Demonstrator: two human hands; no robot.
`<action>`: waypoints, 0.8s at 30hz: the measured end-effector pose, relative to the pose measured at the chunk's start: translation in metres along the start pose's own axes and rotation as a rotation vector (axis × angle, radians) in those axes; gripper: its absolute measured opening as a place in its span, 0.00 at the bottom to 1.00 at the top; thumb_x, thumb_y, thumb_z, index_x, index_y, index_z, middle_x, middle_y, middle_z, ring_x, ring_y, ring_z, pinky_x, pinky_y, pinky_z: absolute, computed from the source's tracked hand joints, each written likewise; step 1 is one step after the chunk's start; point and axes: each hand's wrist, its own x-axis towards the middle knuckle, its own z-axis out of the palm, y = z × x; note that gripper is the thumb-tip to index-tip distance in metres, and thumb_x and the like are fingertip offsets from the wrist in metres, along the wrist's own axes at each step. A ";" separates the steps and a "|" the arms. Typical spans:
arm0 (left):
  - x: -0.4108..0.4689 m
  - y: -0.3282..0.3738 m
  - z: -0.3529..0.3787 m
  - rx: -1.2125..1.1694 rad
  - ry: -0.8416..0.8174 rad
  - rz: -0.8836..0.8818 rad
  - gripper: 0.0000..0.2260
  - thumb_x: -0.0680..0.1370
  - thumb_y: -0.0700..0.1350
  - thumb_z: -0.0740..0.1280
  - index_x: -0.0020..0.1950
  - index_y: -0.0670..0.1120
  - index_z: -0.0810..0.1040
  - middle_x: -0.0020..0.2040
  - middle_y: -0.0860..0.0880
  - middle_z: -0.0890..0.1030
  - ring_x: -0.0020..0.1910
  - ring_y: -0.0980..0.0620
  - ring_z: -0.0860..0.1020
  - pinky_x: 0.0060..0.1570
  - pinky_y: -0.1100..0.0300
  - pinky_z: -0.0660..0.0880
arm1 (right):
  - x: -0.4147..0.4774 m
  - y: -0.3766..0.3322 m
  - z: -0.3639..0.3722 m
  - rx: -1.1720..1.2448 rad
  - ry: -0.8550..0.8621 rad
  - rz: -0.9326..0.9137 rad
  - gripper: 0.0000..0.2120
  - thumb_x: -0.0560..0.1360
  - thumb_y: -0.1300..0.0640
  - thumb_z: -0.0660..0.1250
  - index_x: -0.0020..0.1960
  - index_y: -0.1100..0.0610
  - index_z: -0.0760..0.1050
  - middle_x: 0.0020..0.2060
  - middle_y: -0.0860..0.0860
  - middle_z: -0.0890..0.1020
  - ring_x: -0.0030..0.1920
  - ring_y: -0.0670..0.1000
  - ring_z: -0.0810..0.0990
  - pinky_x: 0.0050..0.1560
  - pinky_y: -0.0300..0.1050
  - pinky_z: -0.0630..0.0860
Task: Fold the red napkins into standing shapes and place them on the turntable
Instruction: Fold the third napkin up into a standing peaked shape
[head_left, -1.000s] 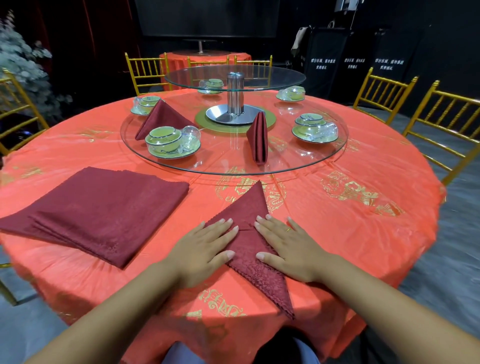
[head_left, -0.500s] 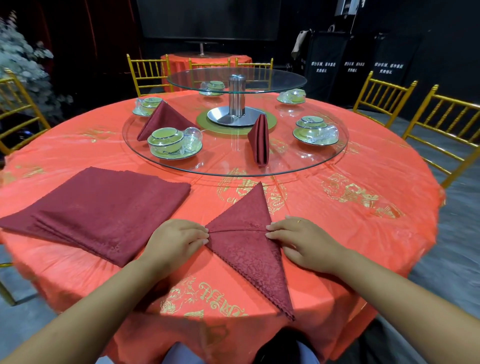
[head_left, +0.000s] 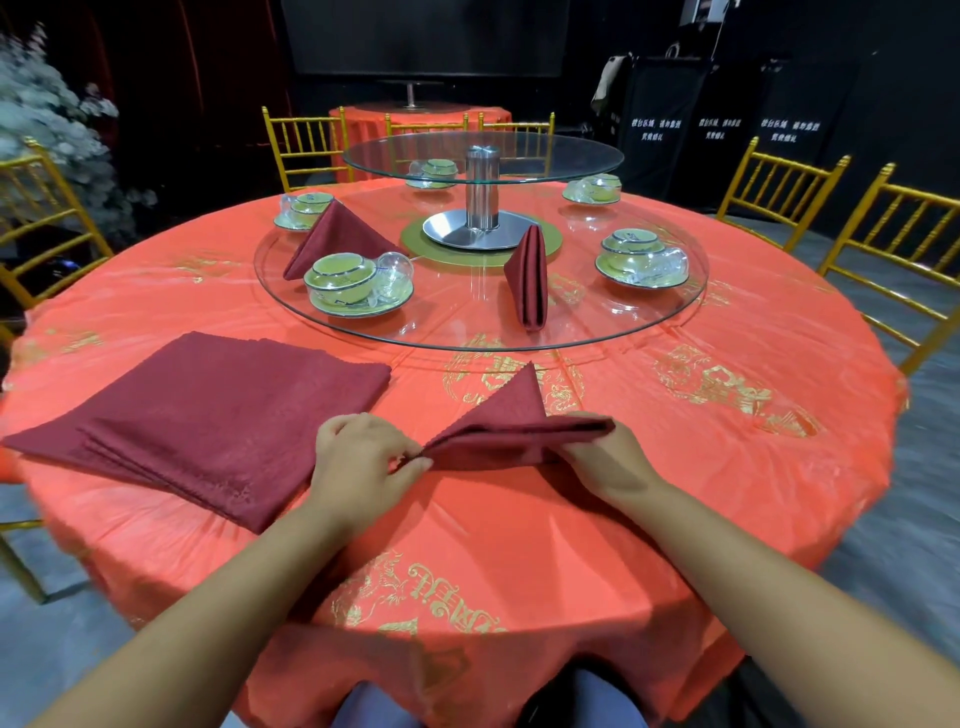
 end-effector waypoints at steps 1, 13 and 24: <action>0.003 0.001 0.004 -0.017 0.007 -0.088 0.07 0.73 0.55 0.68 0.40 0.55 0.83 0.39 0.58 0.81 0.48 0.52 0.78 0.59 0.55 0.56 | 0.003 0.001 0.002 -0.015 0.016 0.054 0.09 0.75 0.53 0.65 0.39 0.56 0.78 0.36 0.51 0.80 0.41 0.55 0.76 0.41 0.47 0.70; 0.002 0.001 0.018 -0.144 0.043 -0.247 0.06 0.77 0.46 0.68 0.51 0.57 0.82 0.33 0.63 0.75 0.47 0.57 0.75 0.70 0.49 0.52 | 0.001 -0.004 0.011 0.001 0.104 0.223 0.08 0.72 0.51 0.70 0.42 0.51 0.72 0.32 0.45 0.78 0.38 0.49 0.78 0.37 0.44 0.68; -0.001 0.006 0.016 -0.034 -0.041 -0.165 0.14 0.72 0.50 0.56 0.48 0.58 0.81 0.32 0.58 0.75 0.44 0.58 0.73 0.69 0.49 0.52 | -0.023 -0.002 0.012 -0.281 0.047 -0.036 0.20 0.76 0.51 0.64 0.68 0.47 0.68 0.36 0.44 0.74 0.48 0.53 0.76 0.51 0.48 0.70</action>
